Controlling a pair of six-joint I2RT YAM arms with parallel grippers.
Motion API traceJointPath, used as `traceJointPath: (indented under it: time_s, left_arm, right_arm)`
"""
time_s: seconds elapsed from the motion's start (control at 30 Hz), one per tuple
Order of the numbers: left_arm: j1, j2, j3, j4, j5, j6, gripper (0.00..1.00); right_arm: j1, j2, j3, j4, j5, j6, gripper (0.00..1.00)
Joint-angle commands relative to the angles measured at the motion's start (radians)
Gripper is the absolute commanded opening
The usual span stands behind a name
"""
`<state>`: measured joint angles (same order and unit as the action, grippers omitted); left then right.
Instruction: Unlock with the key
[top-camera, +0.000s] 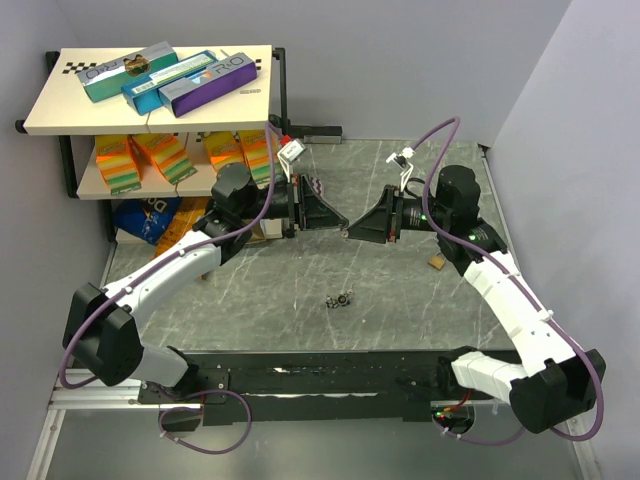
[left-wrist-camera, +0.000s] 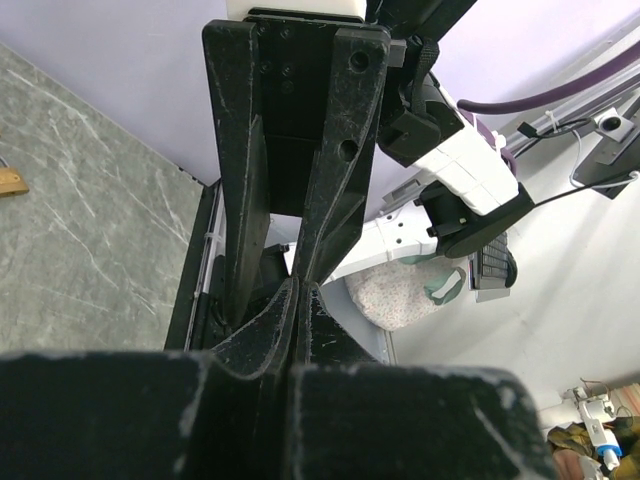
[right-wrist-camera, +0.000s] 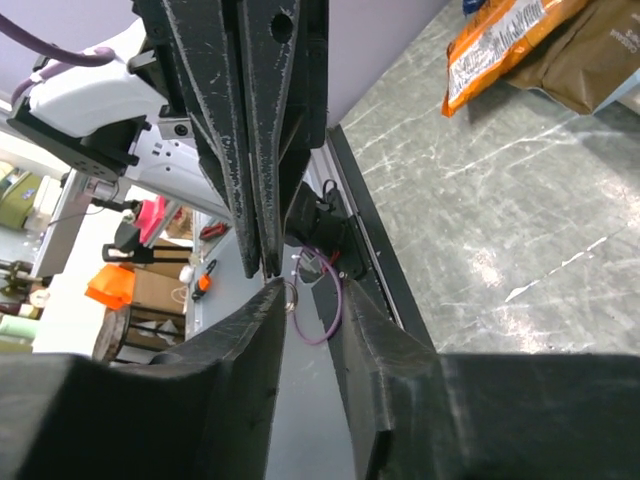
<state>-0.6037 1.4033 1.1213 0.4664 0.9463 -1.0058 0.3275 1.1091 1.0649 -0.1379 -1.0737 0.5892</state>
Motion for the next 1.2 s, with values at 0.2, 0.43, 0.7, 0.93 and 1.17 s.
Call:
traceJointPath:
  time_s: [0.2,0.43,0.7,0.93,1.17]
  left_arm:
    - [-0.001,-0.041,-0.012,0.026,-0.004,0.027,0.01]
    - [-0.001,-0.041,-0.014,0.02,-0.018,0.029,0.01]
    - [-0.001,-0.035,-0.015,0.041,-0.004,0.013,0.01]
    - [-0.002,-0.035,-0.023,0.06,0.003,0.001,0.01]
    - [-0.007,-0.03,-0.023,0.066,0.008,-0.001,0.01]
  right_arm:
    - [-0.039,-0.06,-0.014,0.132,-0.065,0.092,0.36]
    - [-0.039,-0.072,-0.017,0.149,-0.086,0.101,0.28]
    - [-0.033,-0.061,-0.036,0.156,-0.08,0.097,0.28]
    - [-0.013,-0.038,-0.034,0.166,-0.074,0.09,0.28]
    - [0.005,-0.018,-0.022,0.161,-0.065,0.083,0.28]
